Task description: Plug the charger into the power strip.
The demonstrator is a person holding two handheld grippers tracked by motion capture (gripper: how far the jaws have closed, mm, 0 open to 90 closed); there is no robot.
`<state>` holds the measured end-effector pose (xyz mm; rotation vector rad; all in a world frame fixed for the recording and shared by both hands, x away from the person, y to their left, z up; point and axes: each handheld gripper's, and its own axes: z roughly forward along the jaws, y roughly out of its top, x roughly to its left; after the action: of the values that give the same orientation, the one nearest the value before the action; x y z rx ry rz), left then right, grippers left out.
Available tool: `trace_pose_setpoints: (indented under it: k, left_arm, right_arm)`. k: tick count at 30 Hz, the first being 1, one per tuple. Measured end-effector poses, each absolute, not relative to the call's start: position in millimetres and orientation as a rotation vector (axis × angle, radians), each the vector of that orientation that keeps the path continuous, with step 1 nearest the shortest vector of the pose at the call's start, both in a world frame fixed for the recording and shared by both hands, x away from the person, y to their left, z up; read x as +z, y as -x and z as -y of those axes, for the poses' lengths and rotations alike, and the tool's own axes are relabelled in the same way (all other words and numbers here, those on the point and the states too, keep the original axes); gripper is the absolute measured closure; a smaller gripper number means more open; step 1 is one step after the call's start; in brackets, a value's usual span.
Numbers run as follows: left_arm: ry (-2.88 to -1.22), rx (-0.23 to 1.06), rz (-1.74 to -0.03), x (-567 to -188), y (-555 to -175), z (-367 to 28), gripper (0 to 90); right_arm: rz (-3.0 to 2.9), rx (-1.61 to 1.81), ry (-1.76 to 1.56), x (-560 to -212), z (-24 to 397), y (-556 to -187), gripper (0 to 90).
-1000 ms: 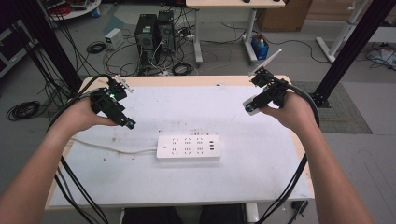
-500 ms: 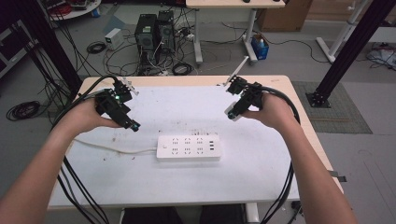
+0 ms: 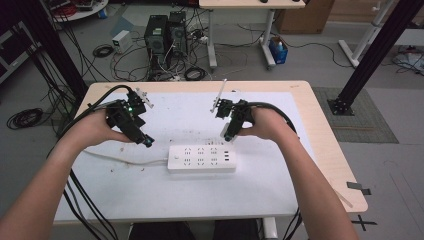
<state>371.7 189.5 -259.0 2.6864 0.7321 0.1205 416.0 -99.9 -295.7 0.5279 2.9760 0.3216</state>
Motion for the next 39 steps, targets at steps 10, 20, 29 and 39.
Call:
trace_pose_setpoints:
  k: [10, 20, 29, 39]
  left_arm:
    - [-2.706, 0.129, -0.717, -260, -362, -194, 24.9]
    - [-2.688, 0.141, -0.730, -262, -351, -197, 24.9]
    - [-2.716, 0.128, -0.706, -263, -347, -197, 24.9]
    - [-2.677, 0.126, -0.725, -268, -342, -196, 24.9]
  right_arm:
    - [-3.054, 0.177, -0.254, -333, 63, -415, 62.1]
    - [-3.084, 0.108, -0.114, -350, 43, -417, 62.1]
    - [-3.097, 0.031, 0.009, -354, 36, -417, 62.4]
    - [-3.088, -0.011, 0.030, -356, 30, -416, 62.6]
